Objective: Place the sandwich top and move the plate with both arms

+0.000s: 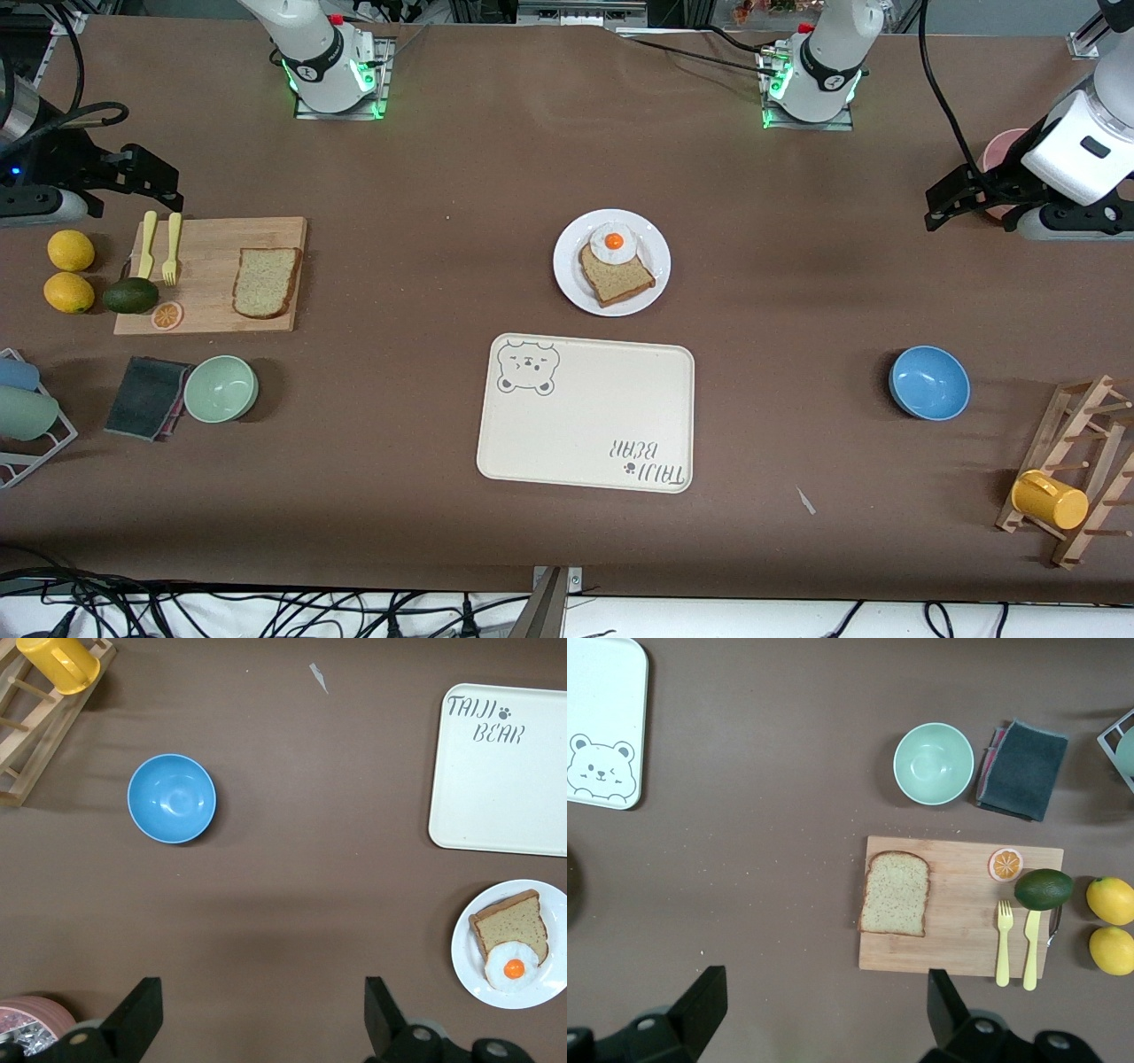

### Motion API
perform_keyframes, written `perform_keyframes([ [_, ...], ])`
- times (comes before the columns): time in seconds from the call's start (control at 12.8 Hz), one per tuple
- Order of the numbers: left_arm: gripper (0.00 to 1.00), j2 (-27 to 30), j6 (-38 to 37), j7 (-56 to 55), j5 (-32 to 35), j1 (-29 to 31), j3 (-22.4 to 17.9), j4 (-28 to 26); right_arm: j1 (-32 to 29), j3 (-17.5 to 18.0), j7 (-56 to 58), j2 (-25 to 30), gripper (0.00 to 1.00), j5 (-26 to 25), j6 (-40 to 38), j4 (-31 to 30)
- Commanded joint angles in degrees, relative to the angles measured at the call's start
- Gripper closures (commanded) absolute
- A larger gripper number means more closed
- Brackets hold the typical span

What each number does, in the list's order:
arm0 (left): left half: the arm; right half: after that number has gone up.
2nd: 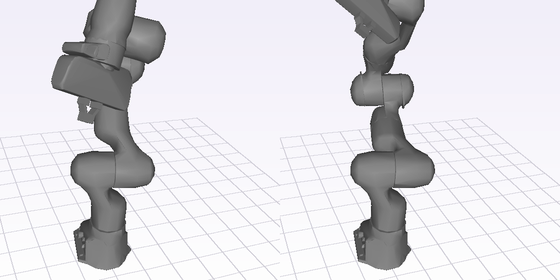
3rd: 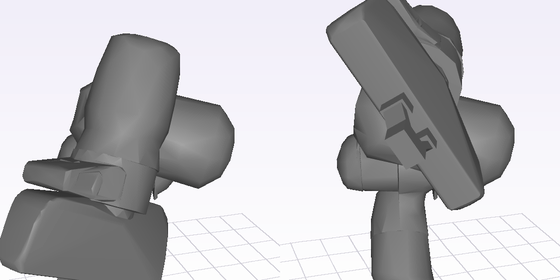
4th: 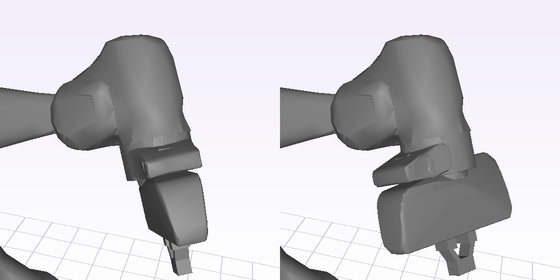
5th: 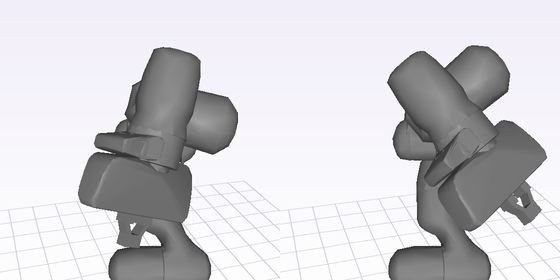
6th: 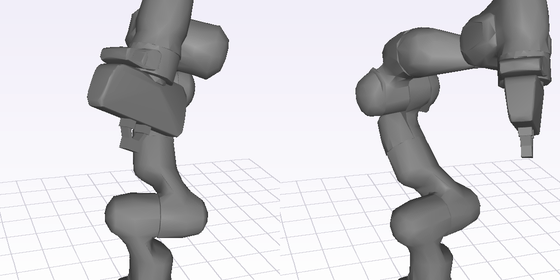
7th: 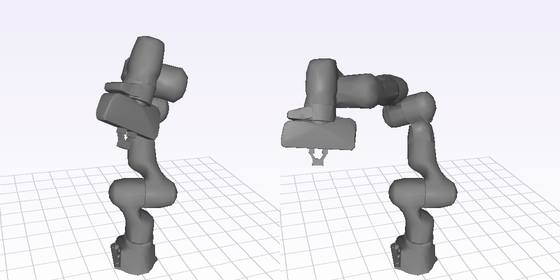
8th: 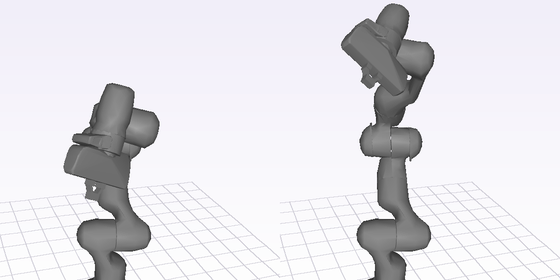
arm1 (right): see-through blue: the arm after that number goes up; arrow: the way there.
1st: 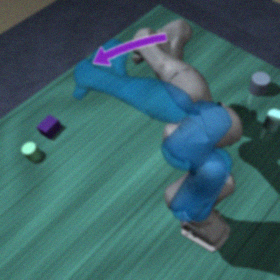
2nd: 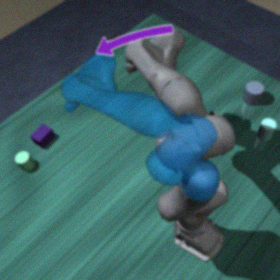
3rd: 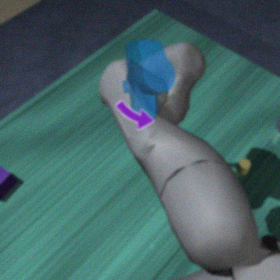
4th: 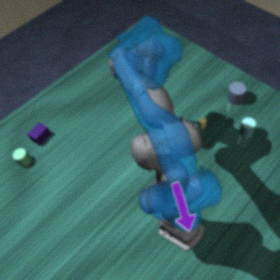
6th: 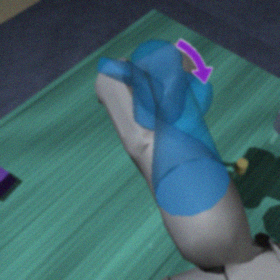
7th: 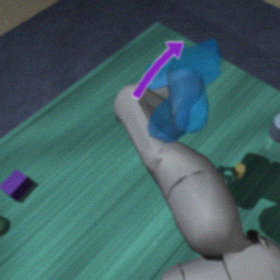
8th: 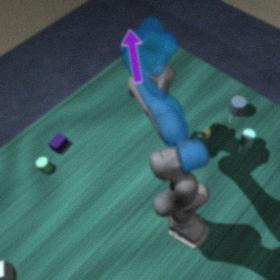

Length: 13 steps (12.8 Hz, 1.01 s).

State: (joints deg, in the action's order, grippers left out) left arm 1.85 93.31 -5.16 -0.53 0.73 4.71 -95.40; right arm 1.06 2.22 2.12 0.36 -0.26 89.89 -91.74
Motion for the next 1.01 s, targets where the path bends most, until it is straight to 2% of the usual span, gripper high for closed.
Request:
perform_keyframes([
  [0.0, 0.00, -0.8, -1.5, 0.8, -0.9, 0.2, -0.1, 2.0, 0.3, 0.0, -0.6, -0.4, 0.00, -1.0, -0.8, 1.3],
  [0.94, 0.00, -0.8, -1.7, 0.8, -1.0, 0.3, -0.1, 2.0, 0.3, 0.0, -0.6, -0.4, 0.00, -0.9, -0.9, 1.3],
])
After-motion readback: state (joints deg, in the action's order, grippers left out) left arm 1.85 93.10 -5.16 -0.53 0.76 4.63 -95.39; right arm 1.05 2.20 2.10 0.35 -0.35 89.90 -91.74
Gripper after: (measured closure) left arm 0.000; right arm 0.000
